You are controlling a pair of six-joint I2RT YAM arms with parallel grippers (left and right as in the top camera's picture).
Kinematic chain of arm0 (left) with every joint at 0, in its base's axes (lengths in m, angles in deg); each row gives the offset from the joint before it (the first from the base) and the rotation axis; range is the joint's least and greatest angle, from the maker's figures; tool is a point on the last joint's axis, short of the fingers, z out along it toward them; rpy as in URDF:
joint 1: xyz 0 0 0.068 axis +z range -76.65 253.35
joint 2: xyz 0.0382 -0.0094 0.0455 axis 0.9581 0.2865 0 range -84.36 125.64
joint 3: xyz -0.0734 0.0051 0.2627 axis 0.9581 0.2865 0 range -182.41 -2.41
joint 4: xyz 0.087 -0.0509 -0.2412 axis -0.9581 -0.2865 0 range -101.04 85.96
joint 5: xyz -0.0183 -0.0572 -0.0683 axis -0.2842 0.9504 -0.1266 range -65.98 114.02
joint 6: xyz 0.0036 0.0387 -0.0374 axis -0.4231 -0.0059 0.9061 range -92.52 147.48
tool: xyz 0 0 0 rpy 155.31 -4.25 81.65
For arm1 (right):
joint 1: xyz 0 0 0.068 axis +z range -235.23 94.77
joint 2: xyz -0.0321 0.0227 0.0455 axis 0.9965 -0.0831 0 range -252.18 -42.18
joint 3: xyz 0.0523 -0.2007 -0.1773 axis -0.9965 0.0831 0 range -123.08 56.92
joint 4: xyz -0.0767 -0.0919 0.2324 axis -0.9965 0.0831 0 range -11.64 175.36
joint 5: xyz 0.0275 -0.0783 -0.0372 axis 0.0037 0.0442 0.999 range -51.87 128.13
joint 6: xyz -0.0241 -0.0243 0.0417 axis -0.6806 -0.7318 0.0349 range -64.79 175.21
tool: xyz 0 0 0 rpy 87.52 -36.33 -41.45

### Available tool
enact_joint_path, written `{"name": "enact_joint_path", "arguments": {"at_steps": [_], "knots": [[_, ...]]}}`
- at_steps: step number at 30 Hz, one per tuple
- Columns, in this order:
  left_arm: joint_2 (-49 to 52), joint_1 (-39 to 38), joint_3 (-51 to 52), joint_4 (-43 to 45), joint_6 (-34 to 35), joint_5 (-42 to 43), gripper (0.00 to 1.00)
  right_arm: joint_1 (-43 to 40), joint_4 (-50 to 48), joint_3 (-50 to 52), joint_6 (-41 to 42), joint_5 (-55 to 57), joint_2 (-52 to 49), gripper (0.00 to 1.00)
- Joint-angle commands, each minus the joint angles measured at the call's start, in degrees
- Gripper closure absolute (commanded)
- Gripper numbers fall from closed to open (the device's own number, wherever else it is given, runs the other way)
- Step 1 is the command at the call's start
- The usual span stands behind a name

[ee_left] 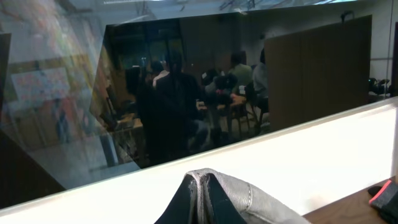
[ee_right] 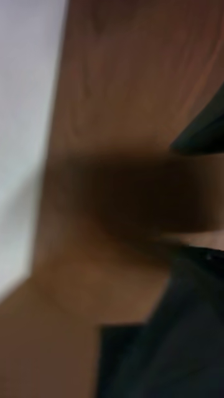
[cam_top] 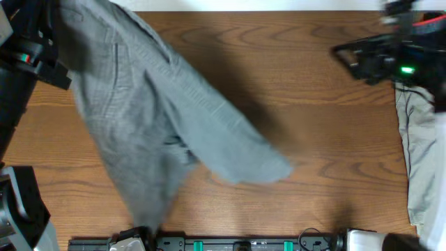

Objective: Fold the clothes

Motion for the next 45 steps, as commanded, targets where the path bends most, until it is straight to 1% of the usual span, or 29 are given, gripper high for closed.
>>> {"name": "enact_joint_path", "arguments": {"at_steps": [1,4,8,11,16,20,27,36,39,45], "knots": [[-1.29,0.2,-0.79,2.08,0.7,0.33,0.94,5.62,1.77,-0.33,-10.84,-1.03,-2.97,0.52],[-1.29,0.2,-0.79,2.58,0.7,0.35,0.94,9.92,3.58,-0.33,-15.23,-0.85,-5.07,0.49],[-1.29,0.2,-0.79,2.93,0.68,0.33,0.94,14.95,4.55,-0.33,-19.52,3.15,-7.3,0.5],[-1.27,0.2,-0.79,3.78,0.68,0.33,0.94,18.16,5.27,-0.33,-24.37,5.55,-8.83,0.5],[-1.29,0.2,-0.79,4.5,0.68,0.33,0.94,20.2,5.62,-0.33,-30.01,6.54,-11.08,0.5],[-1.16,0.2,-0.79,4.55,0.68,0.31,0.94,21.44,6.82,-0.26,-34.88,4.02,-12.2,0.45],[-0.61,0.2,-0.79,4.9,0.66,-2.21,0.94,25.83,7.3,-0.2,-36.04,3.65,-12.74,0.44],[-0.28,0.2,-0.79,5.64,0.66,-2.32,0.94,29.77,6.16,-0.15,-36.02,3.87,-15.02,0.41],[-0.46,0.2,-0.85,5.75,0.7,-2.27,0.94,30.77,4.07,-0.15,-36.02,3.43,-16.76,0.41],[-0.55,0.2,-1.33,5.75,0.72,-2.27,0.94,32.83,-3.21,-0.15,-35.12,3.5,-21.46,0.41]]}}
